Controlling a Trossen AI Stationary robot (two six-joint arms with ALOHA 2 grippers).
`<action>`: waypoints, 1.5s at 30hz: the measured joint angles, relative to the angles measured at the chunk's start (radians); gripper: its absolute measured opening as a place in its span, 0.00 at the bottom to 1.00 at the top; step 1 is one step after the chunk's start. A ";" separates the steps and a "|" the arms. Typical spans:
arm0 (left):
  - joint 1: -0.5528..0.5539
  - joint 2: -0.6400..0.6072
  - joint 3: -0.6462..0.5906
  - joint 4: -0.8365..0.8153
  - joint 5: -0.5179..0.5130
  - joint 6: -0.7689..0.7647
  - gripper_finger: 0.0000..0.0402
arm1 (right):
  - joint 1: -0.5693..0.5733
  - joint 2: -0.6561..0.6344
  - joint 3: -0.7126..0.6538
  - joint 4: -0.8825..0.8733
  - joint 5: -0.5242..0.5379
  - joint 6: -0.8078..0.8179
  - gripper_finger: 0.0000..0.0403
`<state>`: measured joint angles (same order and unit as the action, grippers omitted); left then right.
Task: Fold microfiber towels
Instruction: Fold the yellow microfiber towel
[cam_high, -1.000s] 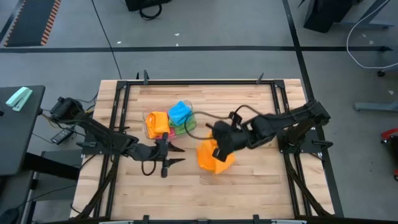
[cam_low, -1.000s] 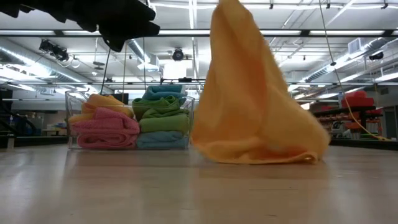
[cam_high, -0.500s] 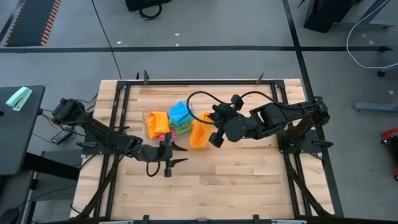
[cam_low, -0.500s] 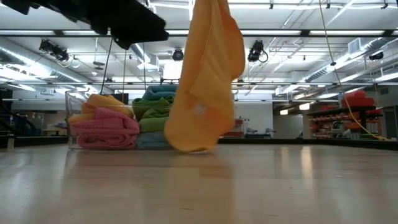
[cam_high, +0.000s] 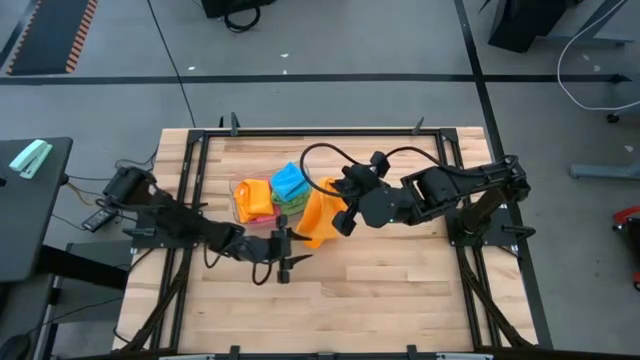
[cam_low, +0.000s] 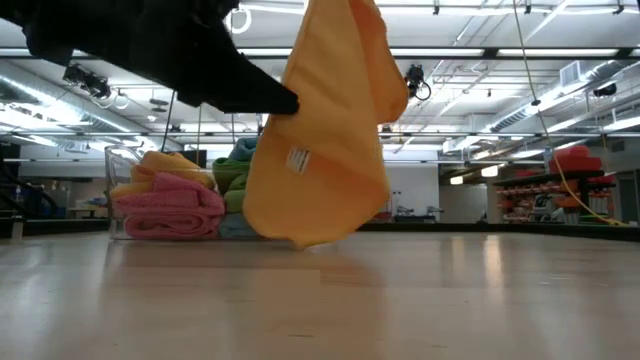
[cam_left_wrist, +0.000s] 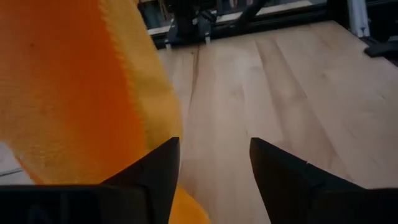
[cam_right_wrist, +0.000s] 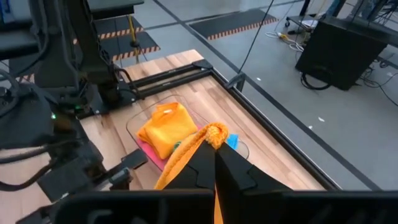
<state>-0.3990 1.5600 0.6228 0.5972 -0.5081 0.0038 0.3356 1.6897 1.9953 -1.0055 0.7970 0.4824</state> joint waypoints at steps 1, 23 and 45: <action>0.003 0.012 -0.001 0.012 -0.005 0.006 0.50 | 0.000 0.000 0.000 -0.001 0.000 0.000 0.01; 0.030 0.046 -0.001 -0.147 -0.034 -0.177 0.45 | 0.000 0.000 0.000 -0.005 -0.005 -0.003 0.02; 0.068 0.046 -0.002 -0.054 -0.038 -0.124 0.43 | 0.000 0.000 0.000 -0.006 -0.005 -0.005 0.02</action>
<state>-0.3308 1.6058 0.6212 0.5432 -0.5457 -0.1203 0.3359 1.6897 1.9949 -1.0115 0.7918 0.4770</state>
